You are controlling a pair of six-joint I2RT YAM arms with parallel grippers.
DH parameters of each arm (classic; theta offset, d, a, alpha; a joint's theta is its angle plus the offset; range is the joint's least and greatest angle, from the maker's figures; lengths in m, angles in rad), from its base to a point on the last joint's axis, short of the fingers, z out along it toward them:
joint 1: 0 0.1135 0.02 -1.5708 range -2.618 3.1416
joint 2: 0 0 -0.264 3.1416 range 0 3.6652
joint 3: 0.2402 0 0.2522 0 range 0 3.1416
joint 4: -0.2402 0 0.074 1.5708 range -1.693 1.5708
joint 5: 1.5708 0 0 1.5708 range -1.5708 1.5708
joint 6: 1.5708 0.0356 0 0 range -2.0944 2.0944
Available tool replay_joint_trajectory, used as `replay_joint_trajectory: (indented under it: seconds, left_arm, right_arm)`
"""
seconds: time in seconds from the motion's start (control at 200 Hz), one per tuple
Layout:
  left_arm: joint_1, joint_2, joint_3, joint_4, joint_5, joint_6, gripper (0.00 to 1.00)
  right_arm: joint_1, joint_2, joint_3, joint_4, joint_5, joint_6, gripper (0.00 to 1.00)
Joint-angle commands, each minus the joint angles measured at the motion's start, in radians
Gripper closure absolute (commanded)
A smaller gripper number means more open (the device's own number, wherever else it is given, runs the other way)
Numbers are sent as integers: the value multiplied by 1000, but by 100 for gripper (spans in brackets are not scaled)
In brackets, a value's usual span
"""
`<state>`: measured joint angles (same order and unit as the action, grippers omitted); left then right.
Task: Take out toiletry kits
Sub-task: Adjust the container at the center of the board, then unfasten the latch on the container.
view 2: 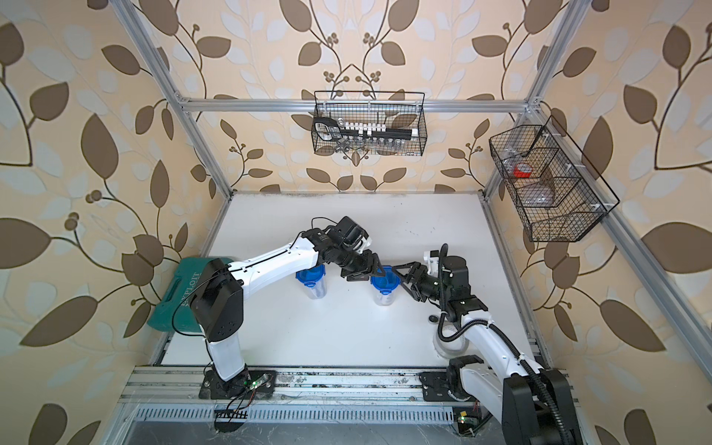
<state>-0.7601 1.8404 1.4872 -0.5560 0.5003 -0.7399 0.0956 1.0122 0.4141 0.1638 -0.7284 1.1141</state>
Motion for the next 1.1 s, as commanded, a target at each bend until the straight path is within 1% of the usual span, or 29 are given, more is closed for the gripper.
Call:
replay_joint_trajectory:
  seconds: [0.0, 0.16, 0.32, 0.43, 0.59, 0.72, 0.93, 1.025, 1.095]
  left_arm:
    - [-11, -45, -11, 27, 46, -12, 33]
    - [-12, -36, -3, 24, 52, -4, 32]
    - [-15, -27, 1, 25, 71, -4, 33]
    - [-20, -30, 7, 14, 78, 4, 32]
    - [-30, -26, 17, -8, 81, 22, 31]
    - [-31, -17, 13, -28, 42, 26, 33]
    - [-31, -10, -26, -43, 0, -2, 36]
    - [-31, -13, -47, -49, -6, -5, 37]
    - [-31, -13, -56, -51, -5, -3, 36]
  right_arm:
    - [-54, -19, -18, 51, -109, -2, 40]
    - [-111, -4, -61, 178, -220, 45, 47]
    - [-115, 36, -88, 228, -250, 64, 53]
    - [-123, 61, -138, 330, -265, 121, 54]
    - [-125, 65, -156, 332, -266, 118, 53]
    - [-125, 78, -162, 356, -278, 129, 54]
    - [-130, 103, -184, 439, -308, 162, 57]
    - [-133, 129, -194, 507, -326, 196, 57]
    - [-132, 153, -204, 568, -334, 230, 60]
